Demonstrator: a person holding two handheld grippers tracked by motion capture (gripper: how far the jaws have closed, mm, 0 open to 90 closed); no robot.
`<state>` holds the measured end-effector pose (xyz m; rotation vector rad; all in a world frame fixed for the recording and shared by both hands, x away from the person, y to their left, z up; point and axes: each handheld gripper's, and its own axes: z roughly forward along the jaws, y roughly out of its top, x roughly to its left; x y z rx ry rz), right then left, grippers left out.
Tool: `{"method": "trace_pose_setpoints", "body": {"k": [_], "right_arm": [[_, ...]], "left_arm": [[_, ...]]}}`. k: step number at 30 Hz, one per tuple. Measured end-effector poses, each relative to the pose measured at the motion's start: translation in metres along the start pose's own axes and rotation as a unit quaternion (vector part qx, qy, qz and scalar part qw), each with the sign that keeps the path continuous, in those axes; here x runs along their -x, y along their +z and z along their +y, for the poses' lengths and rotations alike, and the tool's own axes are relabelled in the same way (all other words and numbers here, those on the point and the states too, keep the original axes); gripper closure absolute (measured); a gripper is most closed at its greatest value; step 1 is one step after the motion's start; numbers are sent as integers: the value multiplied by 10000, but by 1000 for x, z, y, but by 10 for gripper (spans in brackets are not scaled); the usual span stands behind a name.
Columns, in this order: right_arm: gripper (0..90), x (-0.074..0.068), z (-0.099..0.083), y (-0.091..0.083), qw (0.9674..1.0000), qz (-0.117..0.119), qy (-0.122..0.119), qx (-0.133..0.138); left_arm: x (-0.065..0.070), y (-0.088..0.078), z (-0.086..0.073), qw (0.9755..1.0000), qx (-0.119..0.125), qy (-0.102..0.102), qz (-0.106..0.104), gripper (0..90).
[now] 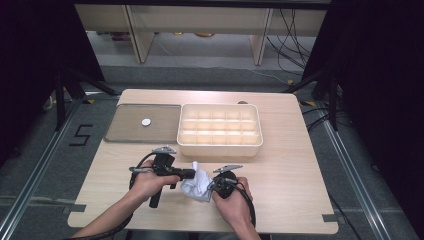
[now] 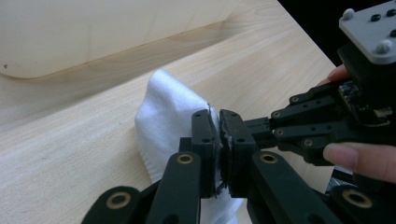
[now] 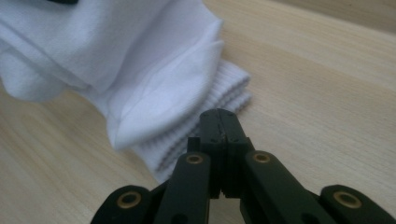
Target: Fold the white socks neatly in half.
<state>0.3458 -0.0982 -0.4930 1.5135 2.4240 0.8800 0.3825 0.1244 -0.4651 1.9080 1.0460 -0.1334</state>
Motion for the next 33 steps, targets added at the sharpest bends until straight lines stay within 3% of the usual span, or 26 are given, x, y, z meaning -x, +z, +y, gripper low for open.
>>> {"method": "trace_pose_setpoints", "body": {"k": [3,5,6,9,14,16,18,19,22,24,29,31,32,33], "right_arm": [[900,5,2,-4,9999,-16,115,-27],[900,6,2,-3,9998,-150,102,2],[900,4,1,-2,10000,-21,51,-7],[900,3,1,0,9999,-82,72,-102],[900,2,1,4,9998,144,61,-83],[900,2,0,4,9998,164,0,-76],[900,0,1,6,9998,125,114,-92],[900,0,0,6,9999,140,7,-92],[900,-3,1,8,9998,171,96,-104],[900,-5,2,8,10000,37,42,-35],[900,-4,3,9,9998,141,46,-103],[900,-7,3,8,10000,36,-6,-63],[900,-6,4,9,9998,181,-63,-87],[900,-6,4,9,9998,181,-63,-87]], "left_arm": [[0,0,0,10000,-11,11,-1,847],[1,1,0,10000,-28,19,-2,847],[2,2,0,10000,-45,51,-16,847],[4,3,0,10000,-53,45,30,847],[4,5,0,9999,-92,97,-22,846],[4,6,0,9999,-78,99,-11,846],[5,7,0,9999,-86,104,-16,846],[6,7,-1,9999,-85,131,26,846],[8,9,-1,9998,-129,151,46,846],[8,10,-1,9998,-143,140,1,845],[8,12,-1,9999,-136,103,31,845],[7,12,0,9998,-168,124,5,845],[9,13,0,9998,-131,108,65,845],[9,13,0,9998,-131,108,65,845]]}}
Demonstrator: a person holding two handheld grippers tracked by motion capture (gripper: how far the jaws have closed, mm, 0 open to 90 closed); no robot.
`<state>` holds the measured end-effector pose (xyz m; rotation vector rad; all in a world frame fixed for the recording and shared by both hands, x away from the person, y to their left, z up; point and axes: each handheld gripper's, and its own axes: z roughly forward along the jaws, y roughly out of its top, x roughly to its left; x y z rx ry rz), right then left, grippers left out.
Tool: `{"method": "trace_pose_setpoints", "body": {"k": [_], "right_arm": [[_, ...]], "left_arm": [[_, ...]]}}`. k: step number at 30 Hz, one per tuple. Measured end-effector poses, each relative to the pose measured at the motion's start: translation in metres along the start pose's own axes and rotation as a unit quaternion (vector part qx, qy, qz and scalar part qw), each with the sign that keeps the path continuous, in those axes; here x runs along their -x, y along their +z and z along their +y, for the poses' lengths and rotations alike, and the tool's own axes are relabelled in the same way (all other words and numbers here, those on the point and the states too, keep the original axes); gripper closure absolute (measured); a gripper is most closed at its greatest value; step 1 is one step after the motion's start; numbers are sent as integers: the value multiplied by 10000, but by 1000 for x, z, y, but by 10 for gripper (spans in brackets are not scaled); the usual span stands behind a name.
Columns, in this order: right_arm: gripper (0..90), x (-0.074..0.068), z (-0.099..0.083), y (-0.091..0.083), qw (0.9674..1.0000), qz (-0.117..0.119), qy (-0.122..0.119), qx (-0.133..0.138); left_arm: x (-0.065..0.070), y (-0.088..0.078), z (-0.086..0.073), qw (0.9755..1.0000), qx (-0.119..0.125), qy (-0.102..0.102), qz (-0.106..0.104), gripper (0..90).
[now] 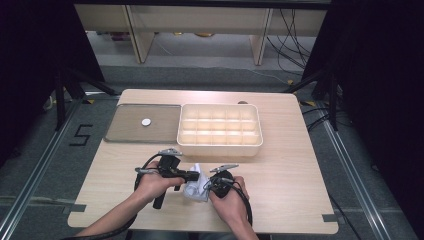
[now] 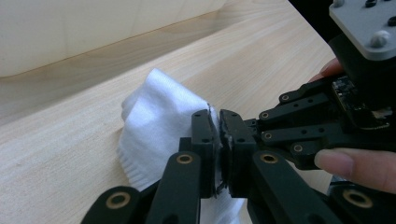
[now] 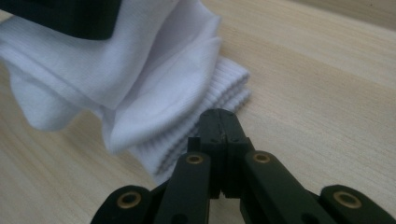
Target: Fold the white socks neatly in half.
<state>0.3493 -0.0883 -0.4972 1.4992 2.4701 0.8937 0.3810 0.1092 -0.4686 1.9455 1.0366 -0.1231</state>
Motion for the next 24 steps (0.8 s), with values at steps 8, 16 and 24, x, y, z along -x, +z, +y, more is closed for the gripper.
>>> {"method": "trace_pose_setpoints", "body": {"k": [8,16,24], "right_arm": [[900,-7,2,3,9999,-108,-13,-22],[900,-9,4,5,10000,-15,-71,-67],[900,-13,4,6,9999,36,-85,-98]], "left_arm": [[-1,2,0,10000,-75,33,42,845],[-1,4,-1,9998,-168,63,-2,844],[-1,7,-2,9999,-149,46,70,844]]}}
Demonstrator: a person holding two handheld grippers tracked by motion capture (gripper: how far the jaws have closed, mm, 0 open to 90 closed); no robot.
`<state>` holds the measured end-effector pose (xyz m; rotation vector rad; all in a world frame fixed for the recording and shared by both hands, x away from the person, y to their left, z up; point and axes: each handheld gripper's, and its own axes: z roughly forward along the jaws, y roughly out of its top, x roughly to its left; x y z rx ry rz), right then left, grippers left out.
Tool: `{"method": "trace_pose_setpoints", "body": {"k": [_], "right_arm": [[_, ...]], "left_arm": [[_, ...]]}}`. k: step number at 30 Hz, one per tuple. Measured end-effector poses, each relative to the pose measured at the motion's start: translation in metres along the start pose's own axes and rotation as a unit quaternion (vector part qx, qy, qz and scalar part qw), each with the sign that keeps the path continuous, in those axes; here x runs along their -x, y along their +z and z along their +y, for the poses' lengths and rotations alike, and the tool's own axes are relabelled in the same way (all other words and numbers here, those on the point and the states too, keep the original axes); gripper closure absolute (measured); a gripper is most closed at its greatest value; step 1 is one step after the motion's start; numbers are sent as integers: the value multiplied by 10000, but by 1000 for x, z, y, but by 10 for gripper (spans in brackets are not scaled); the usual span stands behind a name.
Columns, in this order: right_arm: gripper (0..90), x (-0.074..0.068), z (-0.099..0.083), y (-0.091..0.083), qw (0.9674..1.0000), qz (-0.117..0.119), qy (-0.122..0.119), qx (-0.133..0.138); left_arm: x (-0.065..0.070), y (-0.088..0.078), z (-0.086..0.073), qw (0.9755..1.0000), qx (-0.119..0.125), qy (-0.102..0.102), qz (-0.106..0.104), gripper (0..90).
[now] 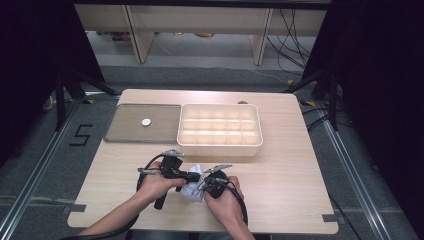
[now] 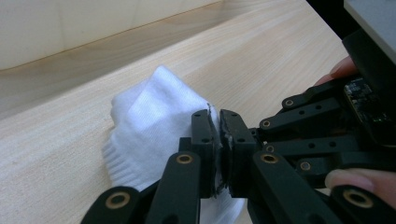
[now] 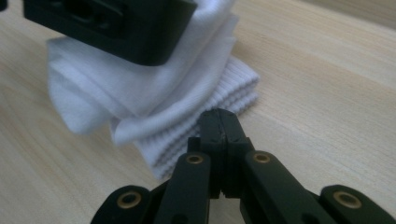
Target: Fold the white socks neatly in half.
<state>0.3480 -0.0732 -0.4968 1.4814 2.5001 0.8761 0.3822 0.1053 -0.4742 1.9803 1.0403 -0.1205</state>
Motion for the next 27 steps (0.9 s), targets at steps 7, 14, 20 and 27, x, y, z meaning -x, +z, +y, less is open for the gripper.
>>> {"method": "trace_pose_setpoints", "body": {"k": [7,14,20,27], "right_arm": [[900,-5,1,1,10000,1,31,20],[900,-6,2,4,10000,20,7,41],[900,-6,2,5,9999,90,58,57],[857,5,4,-4,9998,-17,184,86]], "left_arm": [[1,0,1,10000,5,18,7,843],[3,-2,1,10000,27,49,-16,843],[3,6,-4,9999,-30,112,44,841],[7,13,-10,9997,-45,180,128,835]]}}
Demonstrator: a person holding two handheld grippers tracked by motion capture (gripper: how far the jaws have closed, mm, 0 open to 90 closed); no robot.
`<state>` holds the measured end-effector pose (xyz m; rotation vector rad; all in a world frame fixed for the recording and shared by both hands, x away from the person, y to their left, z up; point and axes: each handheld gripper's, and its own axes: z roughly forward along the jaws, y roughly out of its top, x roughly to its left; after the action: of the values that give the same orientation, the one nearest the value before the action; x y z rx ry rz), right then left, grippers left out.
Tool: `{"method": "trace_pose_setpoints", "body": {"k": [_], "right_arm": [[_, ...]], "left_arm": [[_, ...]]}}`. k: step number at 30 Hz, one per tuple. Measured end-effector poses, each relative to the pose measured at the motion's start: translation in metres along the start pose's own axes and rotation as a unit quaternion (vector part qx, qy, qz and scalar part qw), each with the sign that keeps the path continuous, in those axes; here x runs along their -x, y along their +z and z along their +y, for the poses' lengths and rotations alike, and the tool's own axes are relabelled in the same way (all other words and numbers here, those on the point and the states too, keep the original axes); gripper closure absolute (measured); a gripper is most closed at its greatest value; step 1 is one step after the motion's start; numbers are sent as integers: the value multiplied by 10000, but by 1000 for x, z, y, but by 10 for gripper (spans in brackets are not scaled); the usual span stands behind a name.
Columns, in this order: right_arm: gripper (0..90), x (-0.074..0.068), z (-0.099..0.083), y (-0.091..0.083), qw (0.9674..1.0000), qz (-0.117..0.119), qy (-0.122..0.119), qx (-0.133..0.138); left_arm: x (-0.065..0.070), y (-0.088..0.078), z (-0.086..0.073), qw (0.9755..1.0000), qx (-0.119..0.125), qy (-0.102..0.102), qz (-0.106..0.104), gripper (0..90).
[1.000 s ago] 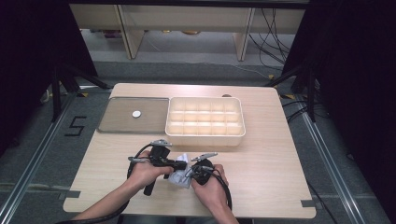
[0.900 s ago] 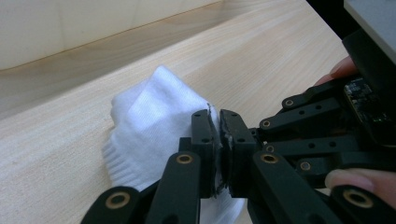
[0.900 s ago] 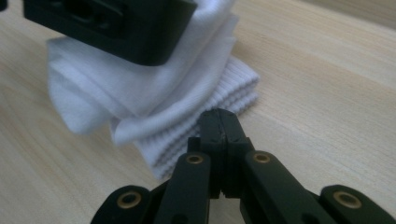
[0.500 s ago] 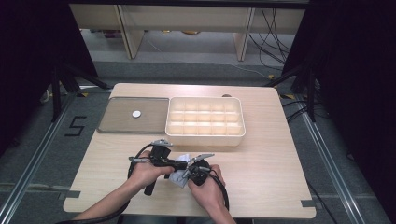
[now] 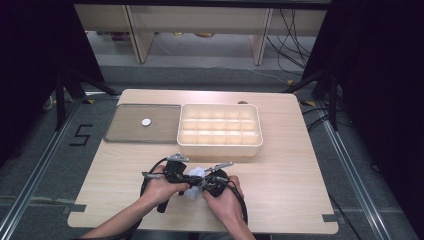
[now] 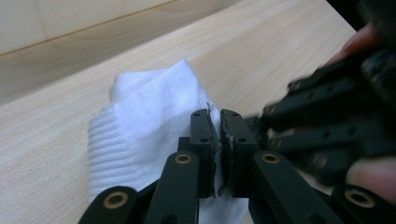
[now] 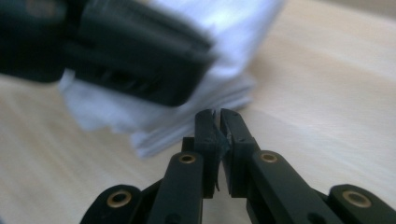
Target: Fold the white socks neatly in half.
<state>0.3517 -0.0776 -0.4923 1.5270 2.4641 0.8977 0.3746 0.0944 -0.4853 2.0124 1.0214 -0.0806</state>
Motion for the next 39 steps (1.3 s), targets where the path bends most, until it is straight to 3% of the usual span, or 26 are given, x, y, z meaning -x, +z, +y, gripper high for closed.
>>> {"method": "trace_pose_setpoints", "body": {"k": [1,2,5,13,15,16,17,18,20,27,28,29,30,31,32,33,36,39], "right_arm": [[851,3,2,-4,9999,31,169,3],[845,8,4,-8,9998,-122,88,85],[798,15,17,-23,9977,-64,525,425],[718,29,31,-21,9956,229,615,676],[709,27,33,-19,9942,365,749,675],[705,27,34,-18,9944,325,767,654],[703,28,34,-17,9951,352,660,641],[702,26,35,-16,9947,341,820,512],[696,26,34,-13,9944,334,923,391],[699,28,34,-9,9926,523,1020,410],[727,30,33,-7,9943,515,848,393],[800,29,33,-7,9930,574,991,277],[800,29,33,-7,9930,574,991,277],[838,25,32,-6,9905,682,1162,293],[838,25,32,-6,9905,682,1162,293],[846,30,32,-4,9936,606,906,292],[853,30,31,-4,9936,600,909,297],[854,30,30,-4,9939,497,944,291]], "left_arm": [[0,1,0,10000,22,14,3,834],[-1,0,0,10000,-55,63,-52,833],[1,1,-1,10000,1,54,26,830],[4,2,-3,9999,-9,134,24,822],[3,2,-3,9999,-7,139,32,820],[4,2,-3,9999,3,137,36,820],[3,2,-3,9999,6,133,0,820],[3,2,-3,9999,-11,142,1,819],[4,2,-3,9999,-7,166,17,817],[5,3,-3,9998,7,171,44,813],[5,2,-3,9998,8,171,46,811],[5,3,-4,9998,18,190,64,806],[5,3,-4,9998,18,190,64,801],[6,3,-4,9998,29,212,51,794],[6,3,-4,9998,23,213,11,794],[8,2,-4,9997,41,231,72,786],[11,-3,-4,9993,115,345,51,747],[18,-14,-7,9982,248,513,169,691]]}}
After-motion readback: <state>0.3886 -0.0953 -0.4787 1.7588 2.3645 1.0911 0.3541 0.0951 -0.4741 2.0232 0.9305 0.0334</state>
